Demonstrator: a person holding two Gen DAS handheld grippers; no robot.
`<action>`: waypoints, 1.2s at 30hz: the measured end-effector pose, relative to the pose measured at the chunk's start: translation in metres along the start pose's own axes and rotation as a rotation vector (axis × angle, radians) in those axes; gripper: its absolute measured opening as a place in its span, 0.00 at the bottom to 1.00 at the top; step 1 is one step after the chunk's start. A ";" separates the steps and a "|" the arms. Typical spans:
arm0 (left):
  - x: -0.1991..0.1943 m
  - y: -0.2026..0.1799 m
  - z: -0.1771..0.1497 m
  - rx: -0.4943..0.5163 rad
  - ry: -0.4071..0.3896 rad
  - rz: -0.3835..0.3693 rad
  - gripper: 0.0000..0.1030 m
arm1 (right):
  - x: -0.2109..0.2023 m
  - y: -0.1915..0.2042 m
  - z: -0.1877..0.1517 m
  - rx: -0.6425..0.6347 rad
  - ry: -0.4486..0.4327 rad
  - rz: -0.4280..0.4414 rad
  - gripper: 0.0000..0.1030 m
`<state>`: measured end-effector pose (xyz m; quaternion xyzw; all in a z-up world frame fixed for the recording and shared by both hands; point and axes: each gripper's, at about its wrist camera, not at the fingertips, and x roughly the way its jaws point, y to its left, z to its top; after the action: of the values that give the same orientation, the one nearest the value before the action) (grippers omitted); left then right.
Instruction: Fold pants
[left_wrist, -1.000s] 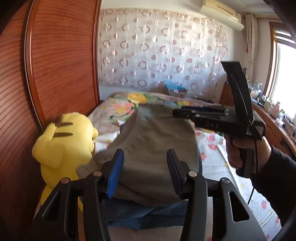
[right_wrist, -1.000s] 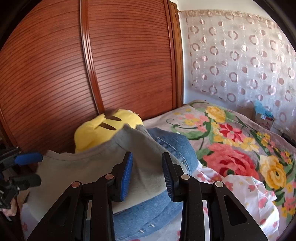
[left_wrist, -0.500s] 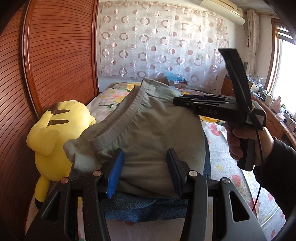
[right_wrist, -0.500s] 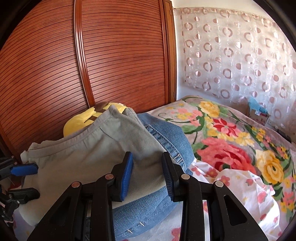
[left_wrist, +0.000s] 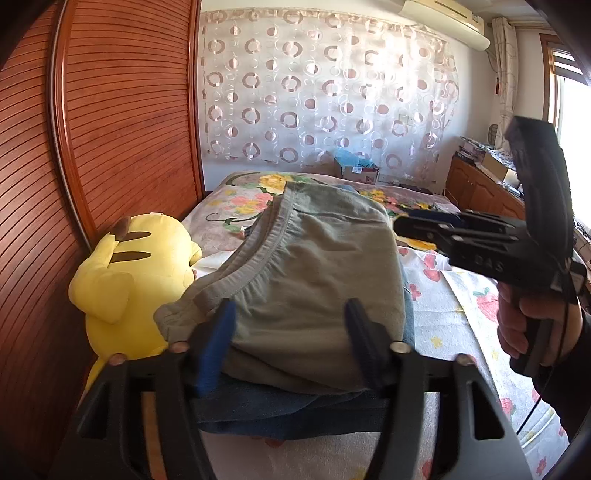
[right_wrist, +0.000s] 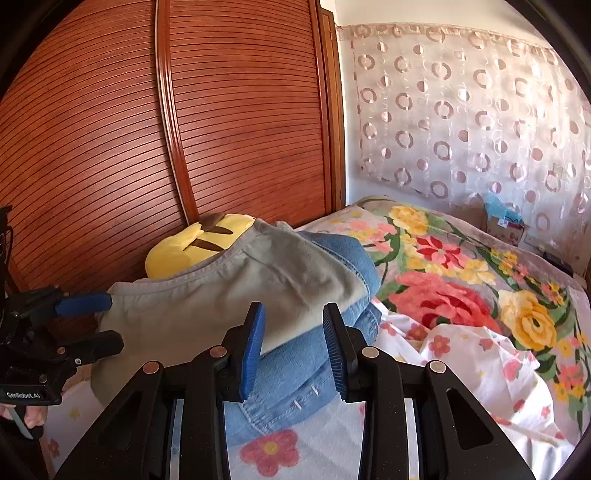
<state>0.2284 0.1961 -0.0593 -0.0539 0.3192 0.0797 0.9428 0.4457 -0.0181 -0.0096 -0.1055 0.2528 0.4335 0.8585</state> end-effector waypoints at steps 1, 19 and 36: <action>-0.001 0.000 0.000 0.001 -0.005 0.002 0.79 | -0.003 0.002 -0.002 -0.003 0.000 -0.005 0.33; -0.011 -0.002 -0.005 0.003 -0.006 0.043 0.85 | -0.026 0.009 -0.013 0.025 0.003 -0.009 0.49; -0.041 -0.022 -0.022 0.034 0.000 0.001 0.85 | -0.076 0.041 -0.040 0.074 0.042 -0.113 0.65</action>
<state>0.1870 0.1663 -0.0509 -0.0378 0.3204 0.0746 0.9436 0.3613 -0.0622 -0.0025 -0.0969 0.2800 0.3726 0.8794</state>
